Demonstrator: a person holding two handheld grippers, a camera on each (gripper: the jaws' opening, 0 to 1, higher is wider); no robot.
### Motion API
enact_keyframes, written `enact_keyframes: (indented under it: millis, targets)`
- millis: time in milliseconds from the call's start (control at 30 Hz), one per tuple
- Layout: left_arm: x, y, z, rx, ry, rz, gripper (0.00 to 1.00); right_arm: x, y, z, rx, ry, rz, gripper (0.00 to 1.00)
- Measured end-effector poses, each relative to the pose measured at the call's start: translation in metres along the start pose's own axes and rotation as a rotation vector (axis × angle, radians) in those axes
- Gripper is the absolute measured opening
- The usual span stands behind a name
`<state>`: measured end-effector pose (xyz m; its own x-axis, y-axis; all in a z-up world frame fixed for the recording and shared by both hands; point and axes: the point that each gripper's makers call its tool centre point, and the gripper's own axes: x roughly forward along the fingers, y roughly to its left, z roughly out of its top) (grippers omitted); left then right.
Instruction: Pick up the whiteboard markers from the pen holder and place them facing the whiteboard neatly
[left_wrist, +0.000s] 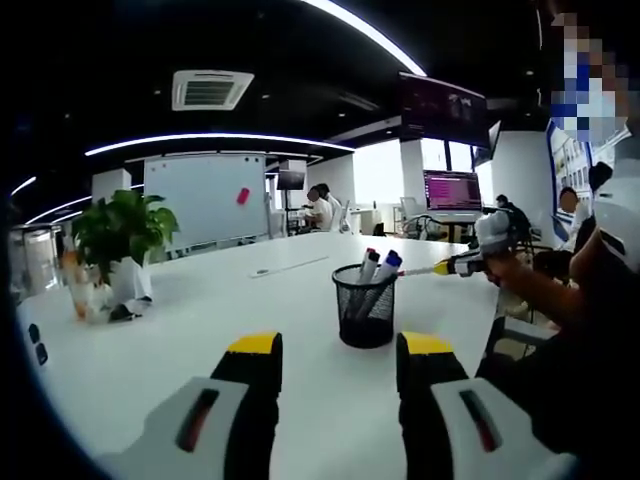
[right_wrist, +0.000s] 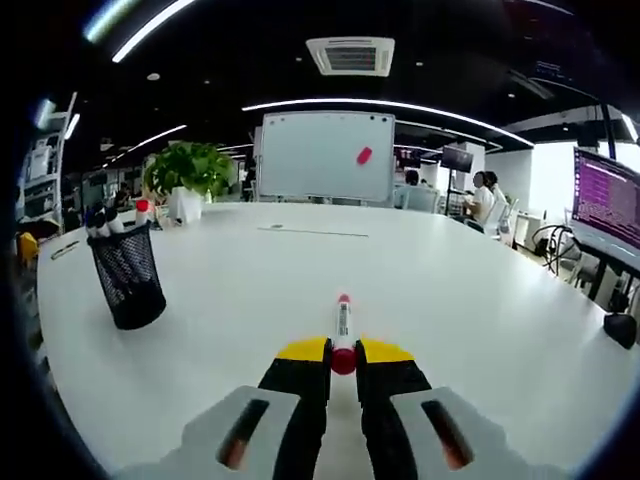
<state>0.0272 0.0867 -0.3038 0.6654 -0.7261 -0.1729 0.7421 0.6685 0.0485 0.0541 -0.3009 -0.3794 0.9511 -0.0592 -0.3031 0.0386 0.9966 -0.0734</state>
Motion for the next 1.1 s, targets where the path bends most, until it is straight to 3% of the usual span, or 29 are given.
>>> enact_keyframes:
  millis: [467, 1100]
  targets:
    - [0.0, 0.001, 0.0, 0.0, 0.0, -0.002, 0.47, 0.007, -0.008, -0.015, -0.036, 0.079, -0.013, 0.13]
    - [0.0, 0.001, -0.001, 0.0, 0.002, -0.003, 0.47, 0.014, -0.01, -0.028, -0.028, 0.134, 0.009, 0.13]
